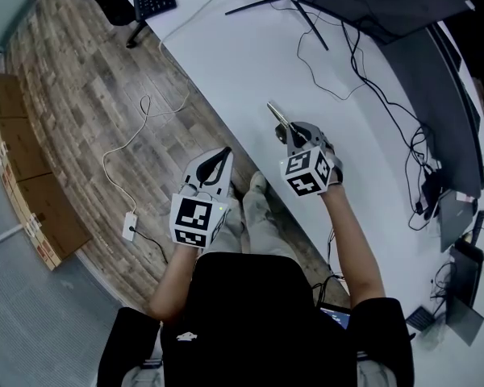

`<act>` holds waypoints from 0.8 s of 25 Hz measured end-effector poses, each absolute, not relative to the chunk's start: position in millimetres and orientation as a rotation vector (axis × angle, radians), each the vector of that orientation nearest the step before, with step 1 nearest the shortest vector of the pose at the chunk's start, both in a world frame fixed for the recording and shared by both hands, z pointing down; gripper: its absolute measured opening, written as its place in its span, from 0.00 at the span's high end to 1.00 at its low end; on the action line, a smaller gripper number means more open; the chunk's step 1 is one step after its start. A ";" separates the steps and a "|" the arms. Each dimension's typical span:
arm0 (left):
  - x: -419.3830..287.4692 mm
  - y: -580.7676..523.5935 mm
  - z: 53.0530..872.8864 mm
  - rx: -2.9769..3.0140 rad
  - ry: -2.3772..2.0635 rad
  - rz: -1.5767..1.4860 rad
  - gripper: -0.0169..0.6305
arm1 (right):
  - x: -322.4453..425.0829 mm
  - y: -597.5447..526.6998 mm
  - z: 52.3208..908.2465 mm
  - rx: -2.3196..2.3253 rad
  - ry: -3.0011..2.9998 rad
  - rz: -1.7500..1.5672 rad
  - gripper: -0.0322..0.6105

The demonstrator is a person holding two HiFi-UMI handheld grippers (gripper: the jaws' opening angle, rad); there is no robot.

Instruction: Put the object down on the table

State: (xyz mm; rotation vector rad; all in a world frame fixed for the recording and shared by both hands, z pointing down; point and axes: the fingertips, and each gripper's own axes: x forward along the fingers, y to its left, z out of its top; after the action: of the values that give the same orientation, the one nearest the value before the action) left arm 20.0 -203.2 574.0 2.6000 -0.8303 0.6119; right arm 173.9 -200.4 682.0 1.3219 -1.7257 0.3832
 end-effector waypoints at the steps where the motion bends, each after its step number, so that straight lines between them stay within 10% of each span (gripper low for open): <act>1: 19.4 -202.9 575.2 2.597 -0.830 0.614 0.95 | 174.2 -200.3 683.9 1.315 -1.719 0.375 0.91; 20: 15.5 -203.6 589.8 2.575 -0.820 0.628 0.95 | 173.0 -199.6 699.8 1.296 -1.668 0.306 0.91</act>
State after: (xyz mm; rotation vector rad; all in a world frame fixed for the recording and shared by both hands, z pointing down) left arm 15.5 -203.6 589.8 2.5751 -0.8196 0.6280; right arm 173.0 -199.6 699.8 1.2961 -1.6679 0.3056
